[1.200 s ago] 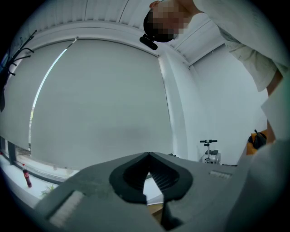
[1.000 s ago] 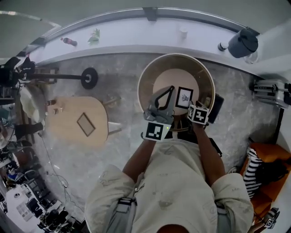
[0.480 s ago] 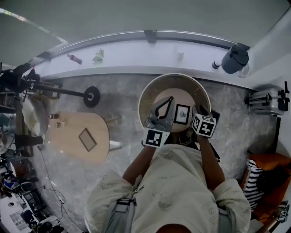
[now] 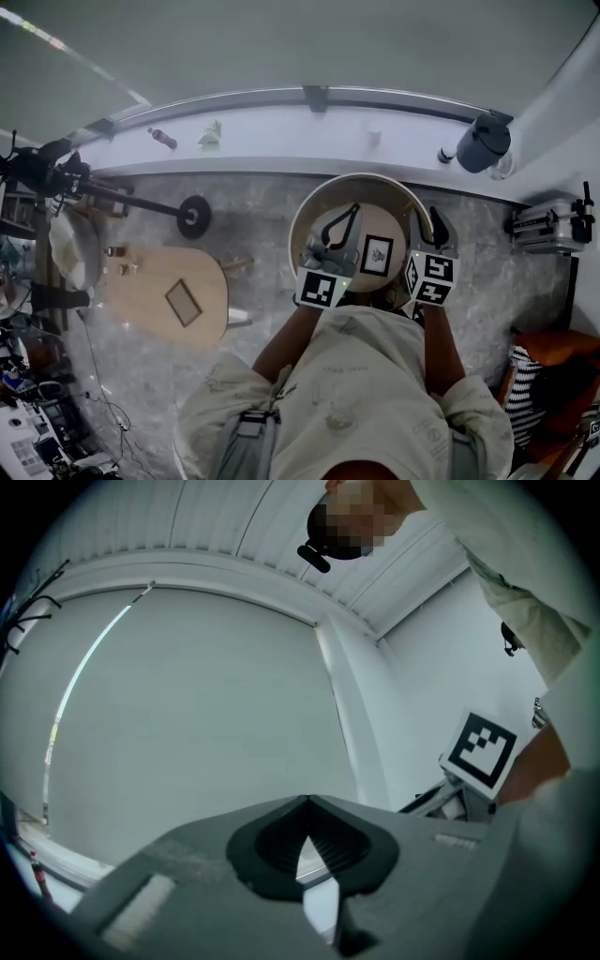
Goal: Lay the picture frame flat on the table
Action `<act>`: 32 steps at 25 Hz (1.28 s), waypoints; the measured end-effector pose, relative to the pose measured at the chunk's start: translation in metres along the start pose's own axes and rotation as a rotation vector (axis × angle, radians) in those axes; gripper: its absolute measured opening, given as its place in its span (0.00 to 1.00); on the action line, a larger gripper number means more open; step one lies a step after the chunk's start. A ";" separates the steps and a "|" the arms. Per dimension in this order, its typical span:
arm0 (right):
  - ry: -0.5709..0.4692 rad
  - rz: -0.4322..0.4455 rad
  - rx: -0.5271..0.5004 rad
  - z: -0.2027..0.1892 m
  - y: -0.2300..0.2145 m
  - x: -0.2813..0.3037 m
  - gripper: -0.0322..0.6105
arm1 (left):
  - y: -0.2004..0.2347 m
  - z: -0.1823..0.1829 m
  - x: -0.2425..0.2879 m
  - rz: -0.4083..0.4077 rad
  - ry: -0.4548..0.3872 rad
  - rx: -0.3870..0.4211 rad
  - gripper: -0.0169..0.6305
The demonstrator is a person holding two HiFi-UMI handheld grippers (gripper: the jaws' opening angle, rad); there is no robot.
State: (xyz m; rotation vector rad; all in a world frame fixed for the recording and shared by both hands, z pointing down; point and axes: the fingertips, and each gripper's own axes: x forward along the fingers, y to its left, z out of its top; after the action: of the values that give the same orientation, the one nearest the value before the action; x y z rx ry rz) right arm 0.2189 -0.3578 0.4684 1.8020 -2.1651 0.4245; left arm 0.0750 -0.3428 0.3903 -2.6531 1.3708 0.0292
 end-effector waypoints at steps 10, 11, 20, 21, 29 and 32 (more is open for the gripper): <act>-0.472 -0.075 -0.157 0.124 0.003 -0.065 0.28 | 0.028 0.039 0.006 0.085 -0.030 -0.014 0.03; -0.518 -0.089 -0.174 0.132 0.003 -0.073 0.28 | 0.029 0.043 0.007 0.086 -0.037 0.000 0.03; -0.631 -0.124 -0.232 0.151 0.004 -0.100 0.25 | 0.029 0.060 0.007 0.115 -0.064 0.005 0.03; -0.629 -0.122 -0.235 0.150 0.004 -0.100 0.25 | 0.028 0.060 0.006 0.114 -0.061 0.006 0.03; -0.607 -0.120 -0.238 0.145 0.006 -0.100 0.20 | 0.025 0.062 0.000 0.117 -0.066 0.011 0.03; -0.595 -0.118 -0.244 0.144 0.007 -0.098 0.17 | 0.024 0.066 -0.002 0.114 -0.078 0.020 0.03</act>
State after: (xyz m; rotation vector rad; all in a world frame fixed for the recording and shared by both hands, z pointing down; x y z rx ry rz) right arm 0.2244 -0.3268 0.2969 2.0760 -2.3098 -0.4451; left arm 0.0579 -0.3456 0.3218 -2.5260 1.4874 0.1297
